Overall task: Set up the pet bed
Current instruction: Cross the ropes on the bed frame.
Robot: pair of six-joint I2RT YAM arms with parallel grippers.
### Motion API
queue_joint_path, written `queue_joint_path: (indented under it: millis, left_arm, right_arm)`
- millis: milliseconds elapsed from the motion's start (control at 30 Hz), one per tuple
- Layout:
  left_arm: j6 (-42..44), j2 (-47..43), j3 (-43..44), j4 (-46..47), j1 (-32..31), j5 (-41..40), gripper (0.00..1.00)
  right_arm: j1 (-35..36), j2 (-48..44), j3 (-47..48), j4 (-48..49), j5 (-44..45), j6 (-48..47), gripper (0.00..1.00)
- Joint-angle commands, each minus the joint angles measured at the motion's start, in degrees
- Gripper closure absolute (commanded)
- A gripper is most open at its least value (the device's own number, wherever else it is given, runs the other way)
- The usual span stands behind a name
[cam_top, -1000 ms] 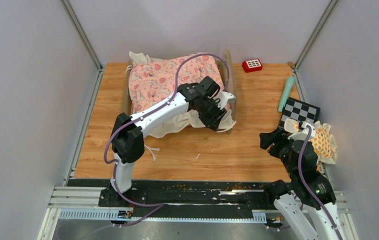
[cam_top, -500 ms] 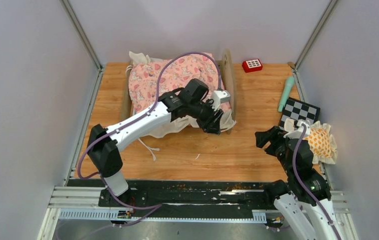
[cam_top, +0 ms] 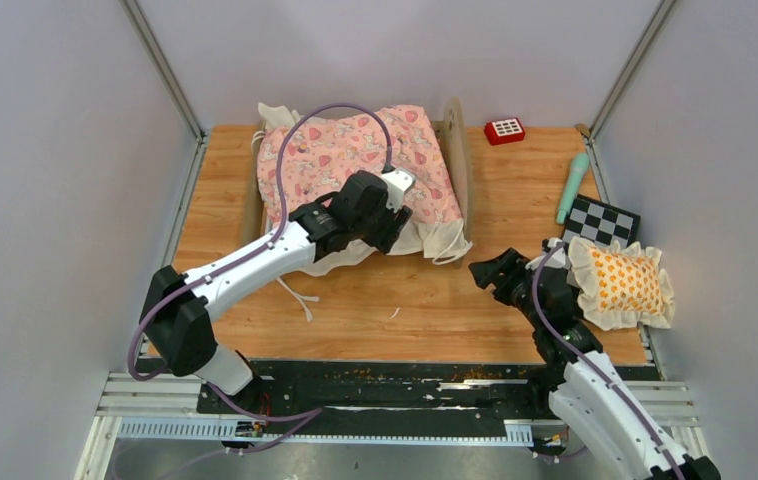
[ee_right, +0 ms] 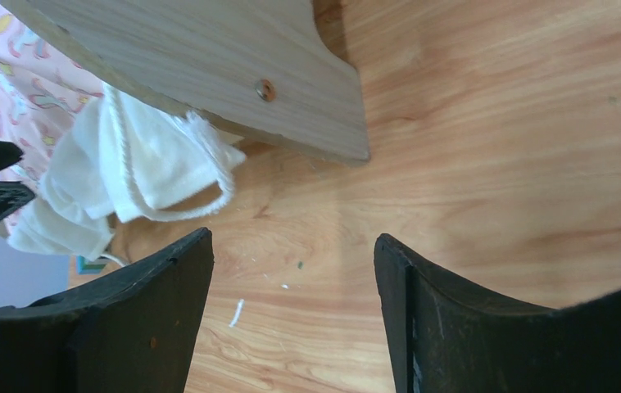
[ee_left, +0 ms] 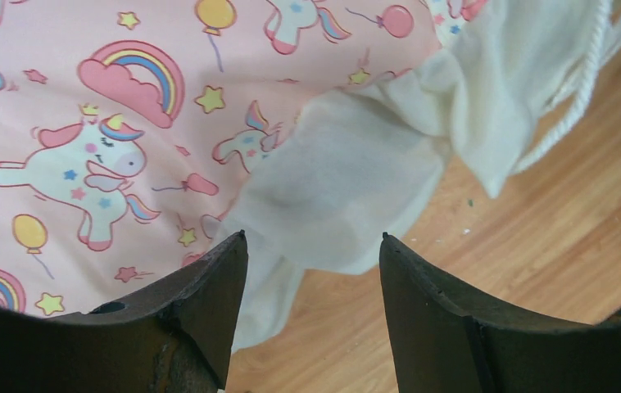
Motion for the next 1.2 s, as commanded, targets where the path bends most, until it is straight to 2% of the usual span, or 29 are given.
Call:
queue_joint_path:
  millis: [0, 200, 500, 700, 800, 867, 1067, 1167]
  left_arm:
    - [0.2, -1.4, -1.0, 6.7, 0.0, -9.3, 0.32]
    - [1.2, -1.2, -2.1, 8.8, 0.1, -10.6, 0.32]
    - [1.1, -0.3, -3.9, 10.3, 0.7, -11.8, 0.32]
    - [1.0, 0.5, -4.1, 10.8, 0.9, -11.5, 0.32]
    - [0.9, 0.9, -4.0, 11.0, 1.2, -11.4, 0.32]
    - [0.9, 1.0, -4.2, 11.0, 1.2, -11.5, 0.32]
    - [1.1, 1.0, -5.0, 11.1, 1.7, -11.9, 0.33]
    - [1.4, 1.2, -5.1, 11.2, 1.8, -12.3, 0.33]
  right_arm:
    - [0.5, 5.4, 0.0, 20.2, -3.8, 3.4, 0.29]
    - [0.9, 15.5, 0.1, 28.5, -5.4, 5.1, 0.31]
    - [1.5, 33.0, 4.6, 37.0, -4.1, 5.6, 0.45]
    - [1.6, 34.0, 3.6, 39.3, -1.4, 4.6, 0.7]
    - [1.6, 32.6, 2.9, 38.8, 1.6, 4.3, 0.91]
    - [1.6, 31.5, 3.3, 35.4, 3.1, 4.6, 1.0]
    - [1.6, 23.4, 3.6, 19.2, 10.8, 5.0, 1.0]
    - [1.5, 17.8, 4.8, 4.8, 17.0, 7.0, 1.0]
